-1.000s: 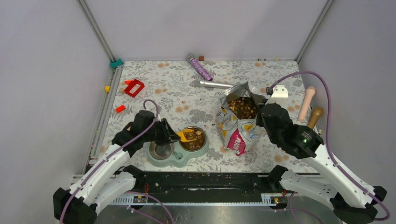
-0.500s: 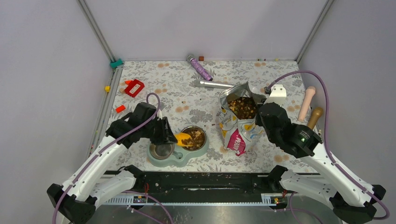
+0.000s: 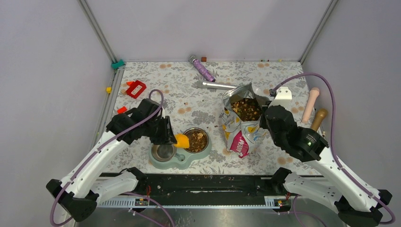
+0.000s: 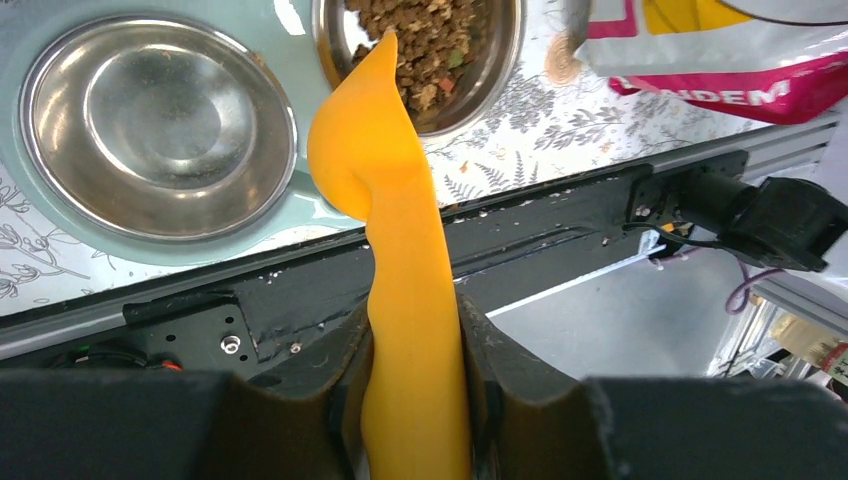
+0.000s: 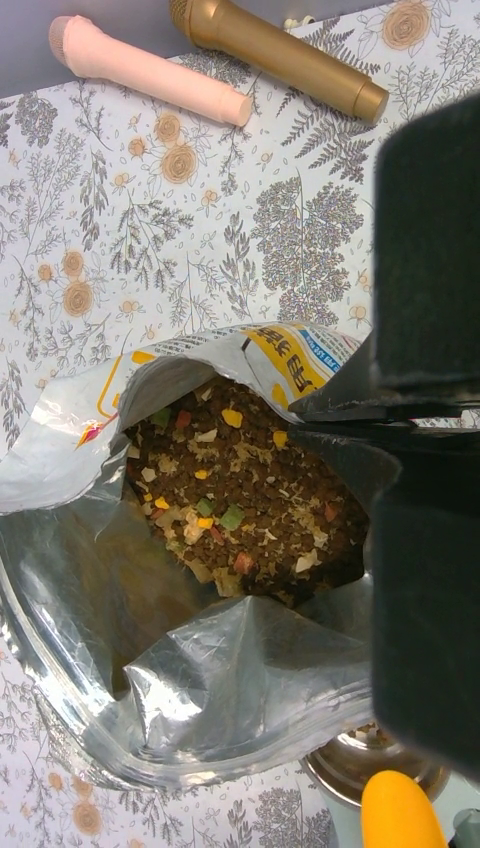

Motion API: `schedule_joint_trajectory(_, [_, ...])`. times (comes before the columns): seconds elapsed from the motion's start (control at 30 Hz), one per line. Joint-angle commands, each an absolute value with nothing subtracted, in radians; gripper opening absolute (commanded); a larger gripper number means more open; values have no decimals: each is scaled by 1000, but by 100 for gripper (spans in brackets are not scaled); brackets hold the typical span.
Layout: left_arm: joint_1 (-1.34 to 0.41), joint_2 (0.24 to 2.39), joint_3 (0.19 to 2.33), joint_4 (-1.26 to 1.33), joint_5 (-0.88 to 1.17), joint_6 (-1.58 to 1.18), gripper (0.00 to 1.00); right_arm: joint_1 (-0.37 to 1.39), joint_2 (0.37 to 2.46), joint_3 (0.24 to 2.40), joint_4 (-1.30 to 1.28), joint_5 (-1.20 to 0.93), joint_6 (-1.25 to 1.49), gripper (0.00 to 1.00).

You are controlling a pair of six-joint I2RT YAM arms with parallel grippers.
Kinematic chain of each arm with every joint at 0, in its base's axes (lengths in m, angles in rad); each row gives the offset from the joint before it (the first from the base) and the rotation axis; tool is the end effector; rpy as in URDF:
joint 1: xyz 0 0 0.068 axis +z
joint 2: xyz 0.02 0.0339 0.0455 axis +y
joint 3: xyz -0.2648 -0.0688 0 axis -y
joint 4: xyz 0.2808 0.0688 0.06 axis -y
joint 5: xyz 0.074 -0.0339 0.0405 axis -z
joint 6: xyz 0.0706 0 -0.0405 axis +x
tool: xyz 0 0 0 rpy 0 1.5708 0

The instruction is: Serve the pet food

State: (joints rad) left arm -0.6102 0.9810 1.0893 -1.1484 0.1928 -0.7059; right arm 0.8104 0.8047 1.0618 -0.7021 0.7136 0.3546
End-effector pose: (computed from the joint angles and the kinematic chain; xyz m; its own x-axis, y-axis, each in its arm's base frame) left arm 0.1708 -0.1360 0.3000 -0.9543 -0.1096 -0.2780 0.0300 0.8904 -0.4541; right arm 0.1766 0.1186 0.3789 -0.3270 0.0371 -0.9443 -0.0288 0.9984 0.0492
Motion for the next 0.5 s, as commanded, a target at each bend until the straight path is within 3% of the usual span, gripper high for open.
schedule_joint_trajectory(0.0, [-617,956,1203,-1084,180,-717,0,810,779,1068,-659,703,348,0])
schedule_joint_trajectory(0.2, [-620,903,1255,-705,301,-803,0,810,744,1083,-659,686,348,0])
schedule_joint_trajectory(0.47, [-643,1082,1461,-488,549,-844,0,810,673,1080,-659,693,357,0])
